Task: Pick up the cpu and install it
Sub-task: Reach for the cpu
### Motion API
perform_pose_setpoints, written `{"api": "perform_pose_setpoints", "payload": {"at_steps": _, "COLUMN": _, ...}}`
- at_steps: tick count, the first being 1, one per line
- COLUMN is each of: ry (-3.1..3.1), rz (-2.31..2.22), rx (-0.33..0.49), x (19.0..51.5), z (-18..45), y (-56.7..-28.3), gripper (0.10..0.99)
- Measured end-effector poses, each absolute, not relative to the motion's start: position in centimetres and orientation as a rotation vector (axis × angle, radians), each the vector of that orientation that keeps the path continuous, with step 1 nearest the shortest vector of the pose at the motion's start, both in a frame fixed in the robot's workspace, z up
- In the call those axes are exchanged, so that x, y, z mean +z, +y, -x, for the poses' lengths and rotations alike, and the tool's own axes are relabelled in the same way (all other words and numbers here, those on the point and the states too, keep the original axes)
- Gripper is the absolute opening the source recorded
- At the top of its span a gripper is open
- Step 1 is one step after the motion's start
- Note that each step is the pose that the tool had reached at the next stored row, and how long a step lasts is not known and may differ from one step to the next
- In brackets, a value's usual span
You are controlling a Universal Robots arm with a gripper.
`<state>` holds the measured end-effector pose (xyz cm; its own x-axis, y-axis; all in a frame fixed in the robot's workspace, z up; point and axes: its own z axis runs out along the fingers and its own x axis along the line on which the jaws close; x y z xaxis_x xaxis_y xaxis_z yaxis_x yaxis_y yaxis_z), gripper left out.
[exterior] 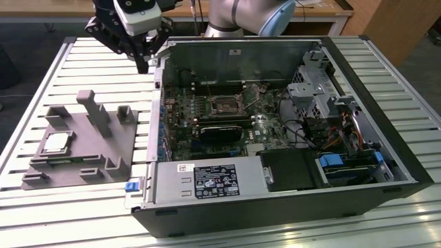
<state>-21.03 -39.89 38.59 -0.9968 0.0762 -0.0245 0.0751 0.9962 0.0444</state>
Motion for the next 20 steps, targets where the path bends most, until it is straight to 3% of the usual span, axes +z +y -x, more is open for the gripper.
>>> {"api": "perform_pose_setpoints", "payload": {"at_steps": 20, "ry": 3.113, "rz": -0.118, "rx": 0.067, "x": 38.5, "z": 22.7, "y": -39.9, "gripper": 0.106}}
